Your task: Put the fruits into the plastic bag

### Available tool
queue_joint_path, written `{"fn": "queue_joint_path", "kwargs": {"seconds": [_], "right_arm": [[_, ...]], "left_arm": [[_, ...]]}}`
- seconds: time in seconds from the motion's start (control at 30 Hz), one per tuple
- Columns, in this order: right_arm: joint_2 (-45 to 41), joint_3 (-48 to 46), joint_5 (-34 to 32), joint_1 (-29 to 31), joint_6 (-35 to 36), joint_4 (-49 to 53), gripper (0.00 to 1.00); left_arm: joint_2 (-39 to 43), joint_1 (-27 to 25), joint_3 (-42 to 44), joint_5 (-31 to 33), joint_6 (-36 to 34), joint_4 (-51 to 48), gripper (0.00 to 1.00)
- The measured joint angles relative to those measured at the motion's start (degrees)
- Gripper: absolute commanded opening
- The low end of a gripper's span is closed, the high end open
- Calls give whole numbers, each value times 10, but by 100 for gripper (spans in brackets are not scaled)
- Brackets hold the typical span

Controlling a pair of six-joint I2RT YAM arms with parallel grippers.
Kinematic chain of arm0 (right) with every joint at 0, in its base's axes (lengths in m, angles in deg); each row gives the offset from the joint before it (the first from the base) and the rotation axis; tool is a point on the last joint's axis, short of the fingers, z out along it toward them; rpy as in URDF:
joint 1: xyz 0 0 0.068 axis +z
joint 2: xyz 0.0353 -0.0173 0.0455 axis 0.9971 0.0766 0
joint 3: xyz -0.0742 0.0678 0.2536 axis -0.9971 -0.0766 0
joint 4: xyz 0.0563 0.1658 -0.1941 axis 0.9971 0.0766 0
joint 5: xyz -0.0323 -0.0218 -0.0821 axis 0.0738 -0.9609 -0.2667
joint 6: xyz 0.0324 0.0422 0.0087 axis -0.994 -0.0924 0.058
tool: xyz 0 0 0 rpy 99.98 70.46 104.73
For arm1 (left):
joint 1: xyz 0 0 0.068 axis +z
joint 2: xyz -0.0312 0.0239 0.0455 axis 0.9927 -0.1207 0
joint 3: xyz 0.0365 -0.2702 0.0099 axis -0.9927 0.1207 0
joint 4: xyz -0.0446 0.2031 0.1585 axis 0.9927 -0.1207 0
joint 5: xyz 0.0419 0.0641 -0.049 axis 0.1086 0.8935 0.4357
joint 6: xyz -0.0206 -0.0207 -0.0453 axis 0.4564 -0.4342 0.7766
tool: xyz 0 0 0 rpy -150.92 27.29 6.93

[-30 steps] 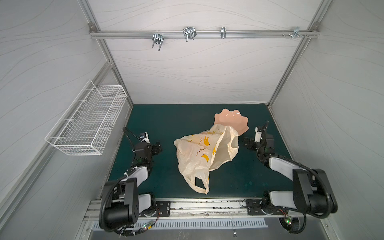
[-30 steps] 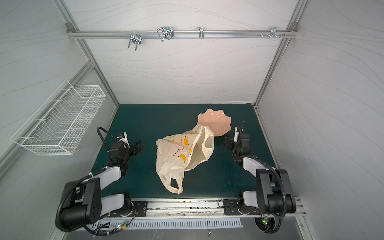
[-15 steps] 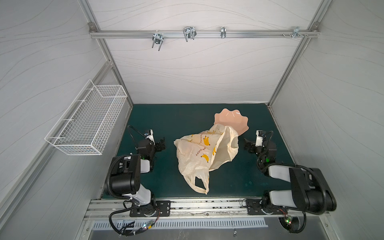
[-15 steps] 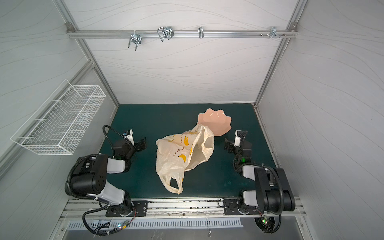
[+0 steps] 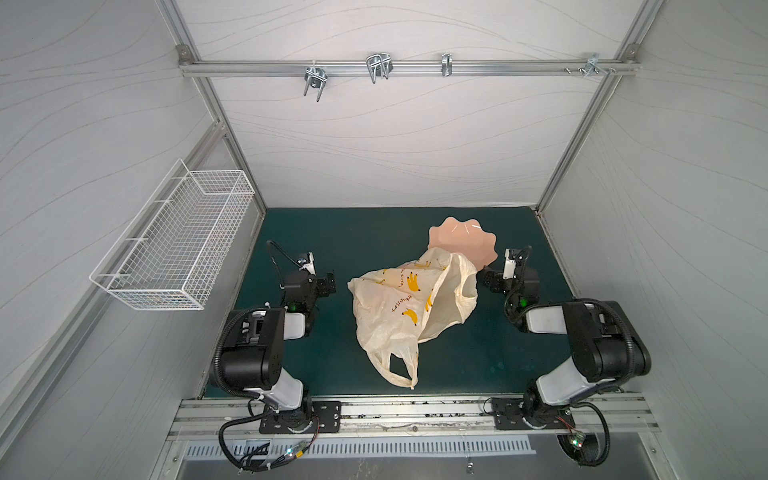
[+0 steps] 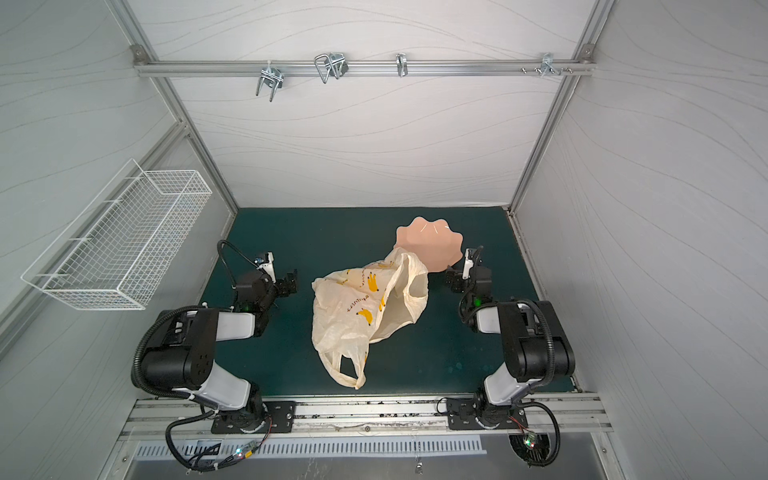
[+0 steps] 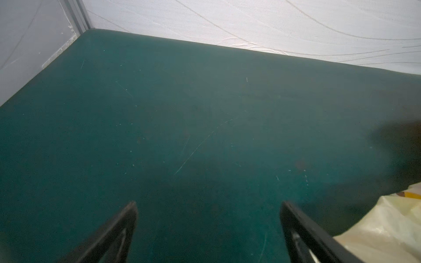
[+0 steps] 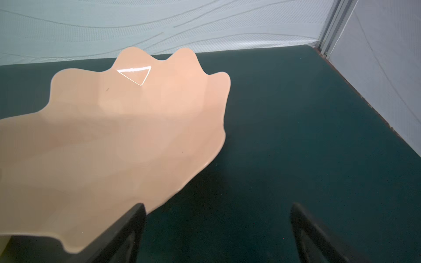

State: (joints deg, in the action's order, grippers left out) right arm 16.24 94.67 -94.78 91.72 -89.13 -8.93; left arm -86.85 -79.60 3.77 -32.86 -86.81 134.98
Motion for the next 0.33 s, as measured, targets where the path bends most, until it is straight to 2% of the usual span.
{"fn": "queue_joint_path", "kwargs": {"seconds": [0.33], "right_arm": [[0,0,-2,-5,-1,7,99]], "left_arm": [[0,0,0,9,-2,-7,99]]}}
